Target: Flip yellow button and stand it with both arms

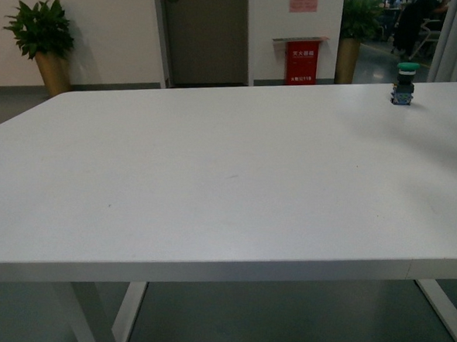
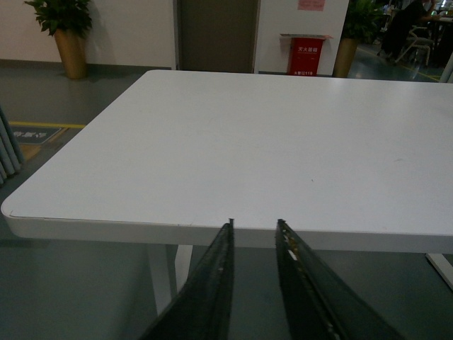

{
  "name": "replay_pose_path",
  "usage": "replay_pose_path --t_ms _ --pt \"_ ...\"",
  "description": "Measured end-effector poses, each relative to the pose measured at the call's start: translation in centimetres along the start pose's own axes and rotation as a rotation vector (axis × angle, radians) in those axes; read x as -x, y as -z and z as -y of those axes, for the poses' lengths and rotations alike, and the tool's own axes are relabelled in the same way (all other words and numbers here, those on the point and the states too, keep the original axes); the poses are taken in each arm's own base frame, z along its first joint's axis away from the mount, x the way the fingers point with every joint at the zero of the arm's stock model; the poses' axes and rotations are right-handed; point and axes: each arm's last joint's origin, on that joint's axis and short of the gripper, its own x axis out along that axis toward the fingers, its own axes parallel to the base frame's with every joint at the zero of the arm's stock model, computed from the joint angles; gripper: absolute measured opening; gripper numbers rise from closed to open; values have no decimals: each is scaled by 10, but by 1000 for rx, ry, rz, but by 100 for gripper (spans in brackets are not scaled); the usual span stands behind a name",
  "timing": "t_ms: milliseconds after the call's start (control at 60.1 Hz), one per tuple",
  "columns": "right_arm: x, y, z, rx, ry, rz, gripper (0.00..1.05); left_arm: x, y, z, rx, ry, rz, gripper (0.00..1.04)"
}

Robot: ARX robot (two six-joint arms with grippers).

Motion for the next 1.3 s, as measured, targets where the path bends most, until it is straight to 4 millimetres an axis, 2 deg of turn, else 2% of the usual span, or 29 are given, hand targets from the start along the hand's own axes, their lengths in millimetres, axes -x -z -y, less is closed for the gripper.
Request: replay_pose_path --t_ms 116,183,249,449,532,665,798,981,1297 --pt "-1 0 0 12 18 -7 37 0 0 0 0 0 0 42" --pt "-4 -4 -5 37 29 -6 37 0 0 0 0 0 0 58" --pt "-7 -7 -11 68 46 -2 37 0 0 0 0 0 0 69" --pt "-32 -26 -23 278 197 17 37 0 0 0 -1 0 0 100" --pt "-47 -37 -24 423 306 19 37 0 0 0 0 0 0 98" --pt "-69 -63 -24 773 505 1 37 0 0 0 0 0 0 99" --pt "-82 -85 -26 1014 641 -42 37 0 0 0 0 0 0 99" --pt "-93 -97 -18 1130 732 -181 37 0 0 0 0 0 0 99" --pt "-114 -88 21 1091 791 -357 37 0 0 0 0 0 0 99"
